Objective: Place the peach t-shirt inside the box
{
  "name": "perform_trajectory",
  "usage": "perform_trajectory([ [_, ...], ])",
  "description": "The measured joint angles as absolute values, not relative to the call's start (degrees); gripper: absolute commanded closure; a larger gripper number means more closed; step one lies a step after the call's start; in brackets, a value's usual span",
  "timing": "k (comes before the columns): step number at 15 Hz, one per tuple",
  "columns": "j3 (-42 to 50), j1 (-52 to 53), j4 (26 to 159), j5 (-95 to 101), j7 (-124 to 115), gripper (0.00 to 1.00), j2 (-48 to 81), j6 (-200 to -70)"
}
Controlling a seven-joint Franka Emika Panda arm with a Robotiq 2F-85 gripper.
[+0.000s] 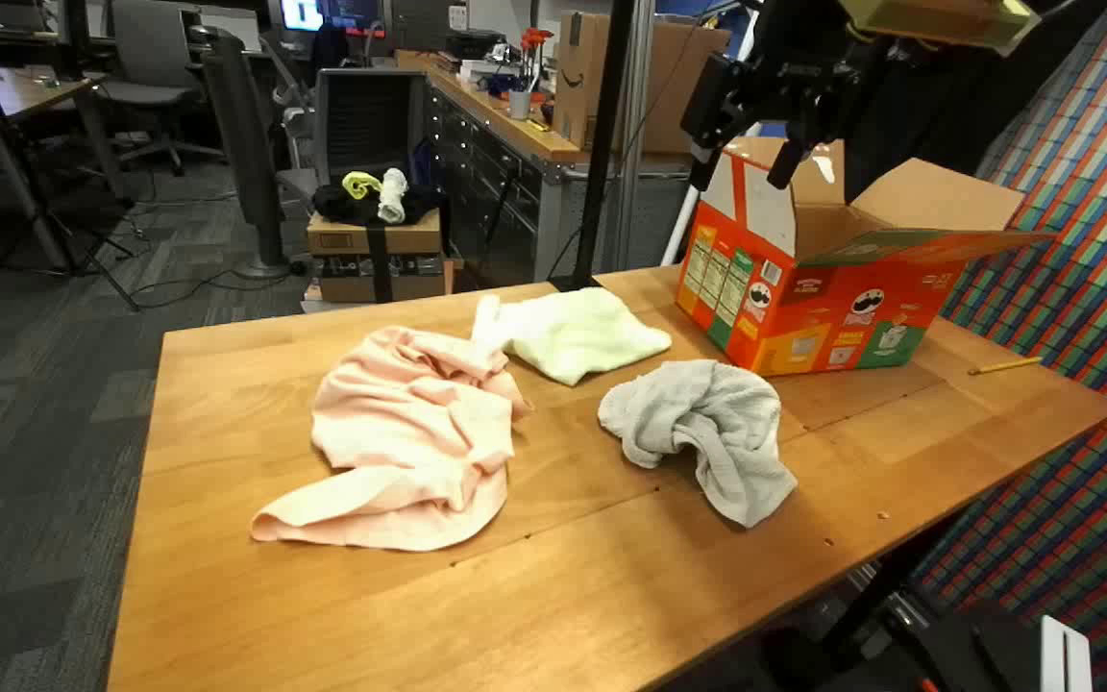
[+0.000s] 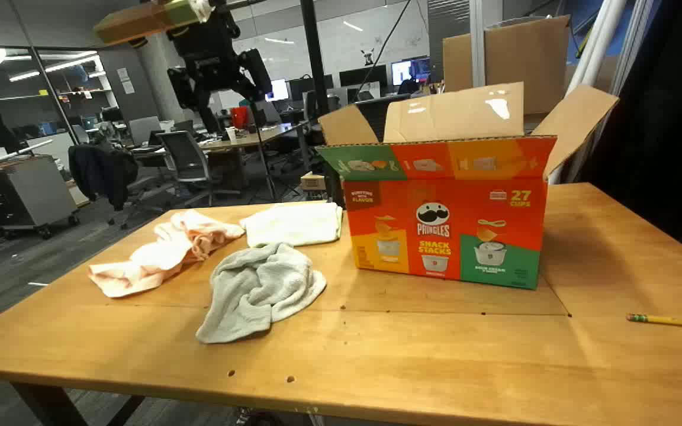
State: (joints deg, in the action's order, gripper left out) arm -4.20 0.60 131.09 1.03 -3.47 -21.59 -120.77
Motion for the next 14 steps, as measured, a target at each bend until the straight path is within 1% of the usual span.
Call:
perform_trajectory([
  [14, -4.78, 1.15, 130.32, 1.09, -3.28, 0.00, -20.83, -120.73],
])
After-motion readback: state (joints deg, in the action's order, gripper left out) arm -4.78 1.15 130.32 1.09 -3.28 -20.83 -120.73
